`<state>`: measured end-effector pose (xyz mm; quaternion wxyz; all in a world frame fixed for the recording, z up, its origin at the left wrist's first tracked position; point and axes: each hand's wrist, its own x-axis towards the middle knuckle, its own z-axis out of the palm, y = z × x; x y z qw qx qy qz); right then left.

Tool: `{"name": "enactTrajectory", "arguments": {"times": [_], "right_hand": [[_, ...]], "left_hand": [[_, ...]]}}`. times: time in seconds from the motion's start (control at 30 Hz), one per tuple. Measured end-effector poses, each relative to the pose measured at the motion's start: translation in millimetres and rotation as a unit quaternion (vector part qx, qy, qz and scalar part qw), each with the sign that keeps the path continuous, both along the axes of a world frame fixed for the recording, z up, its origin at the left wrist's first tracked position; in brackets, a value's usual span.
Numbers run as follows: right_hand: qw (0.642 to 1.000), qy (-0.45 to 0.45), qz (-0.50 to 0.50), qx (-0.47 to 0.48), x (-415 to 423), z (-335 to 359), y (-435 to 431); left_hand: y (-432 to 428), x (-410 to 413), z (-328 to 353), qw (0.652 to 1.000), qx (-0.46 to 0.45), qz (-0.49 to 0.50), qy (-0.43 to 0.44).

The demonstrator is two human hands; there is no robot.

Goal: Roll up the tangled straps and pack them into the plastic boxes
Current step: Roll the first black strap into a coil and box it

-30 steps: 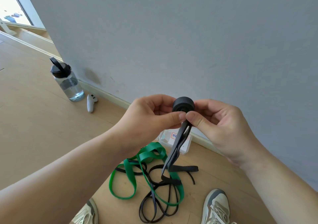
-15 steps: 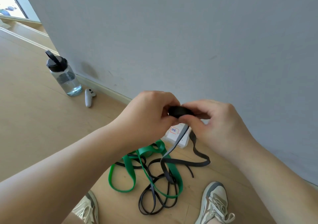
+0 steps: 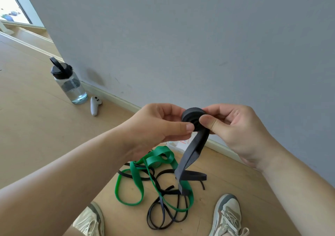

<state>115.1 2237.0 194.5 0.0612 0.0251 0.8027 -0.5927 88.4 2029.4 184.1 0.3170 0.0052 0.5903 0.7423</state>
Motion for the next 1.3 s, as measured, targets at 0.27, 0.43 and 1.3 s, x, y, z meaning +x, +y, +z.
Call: {"name": "enactTrajectory", "arguments": {"times": [0.27,0.43,1.3], "right_hand": [[0.955,0.053,0.094,0.278,9,1,-9],[0.995,0.007,0.020,0.097,5,4,-2],[0.996,-0.009,0.013,0.085,4,-1,-2]], "left_hand": [[-1,0,4,0.869,-0.357,-0.100,0.327],[-4,-3,5,0.901,-0.315,-0.075,0.288],[-4,-2,3,0.891,-0.338,0.002,0.304]]}}
